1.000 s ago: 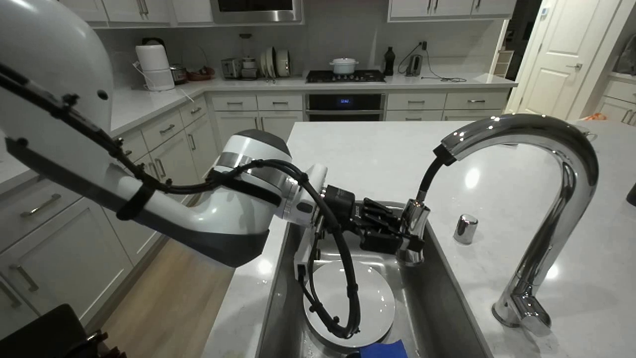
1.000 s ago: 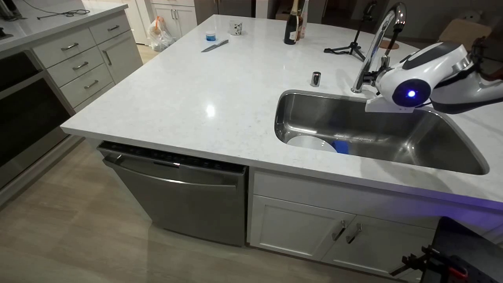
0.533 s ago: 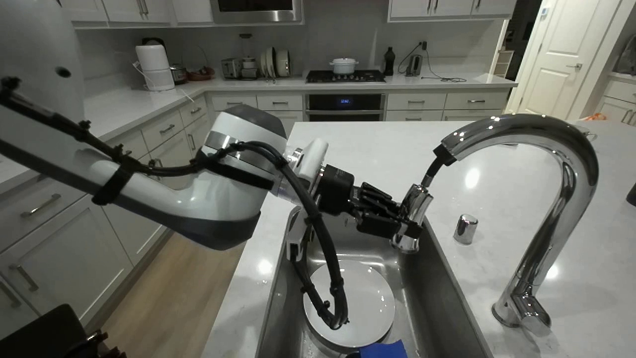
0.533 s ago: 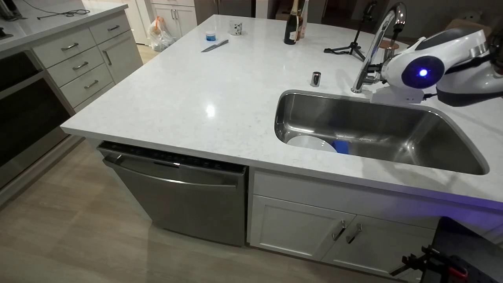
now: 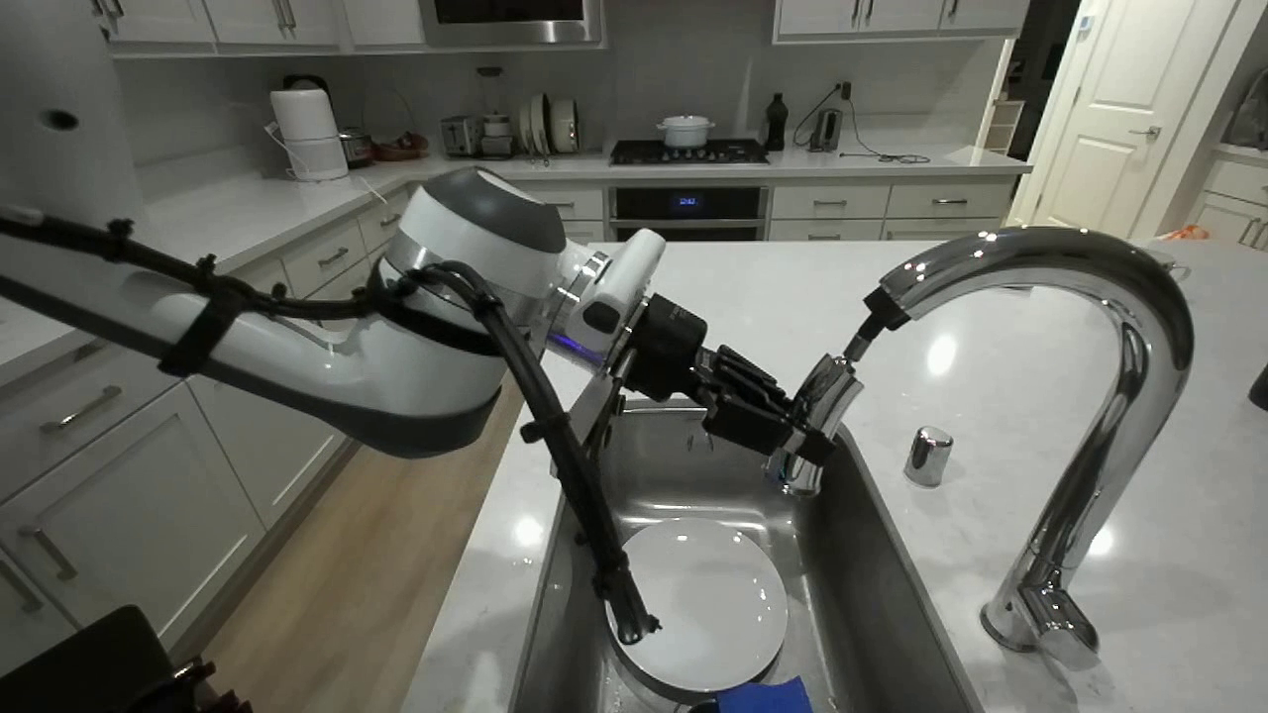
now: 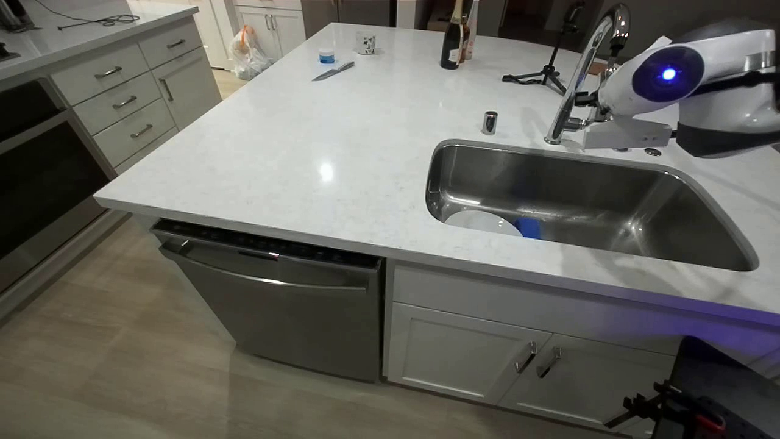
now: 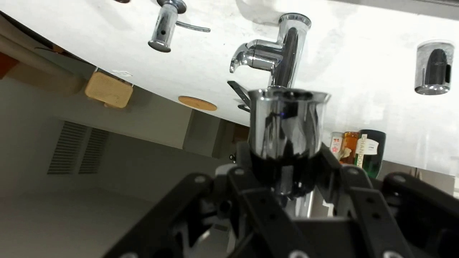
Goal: Push the faucet head upwards
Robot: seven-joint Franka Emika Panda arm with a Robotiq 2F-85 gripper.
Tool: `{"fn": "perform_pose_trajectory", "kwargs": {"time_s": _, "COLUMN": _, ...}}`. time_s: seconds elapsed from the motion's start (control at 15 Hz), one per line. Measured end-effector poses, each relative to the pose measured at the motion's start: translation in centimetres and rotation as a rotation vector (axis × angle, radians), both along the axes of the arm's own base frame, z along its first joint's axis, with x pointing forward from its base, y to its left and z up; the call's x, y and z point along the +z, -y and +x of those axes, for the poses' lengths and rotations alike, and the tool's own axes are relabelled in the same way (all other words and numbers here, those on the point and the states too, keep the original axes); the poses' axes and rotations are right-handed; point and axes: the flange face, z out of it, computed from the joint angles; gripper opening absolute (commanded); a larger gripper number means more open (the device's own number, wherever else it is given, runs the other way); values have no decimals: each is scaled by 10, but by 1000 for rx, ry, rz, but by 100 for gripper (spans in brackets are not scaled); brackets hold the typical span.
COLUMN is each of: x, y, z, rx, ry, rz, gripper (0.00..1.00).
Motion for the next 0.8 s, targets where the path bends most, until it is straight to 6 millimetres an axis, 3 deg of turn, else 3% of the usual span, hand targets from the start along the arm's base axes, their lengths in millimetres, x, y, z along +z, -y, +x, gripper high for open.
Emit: {"fn": "perform_pose_trajectory", "kwargs": {"time_s": 0.8, "x": 36, "y": -4, "z": 9, "rx": -18, "ry": -5, "rz": 53, "gripper": 20}}
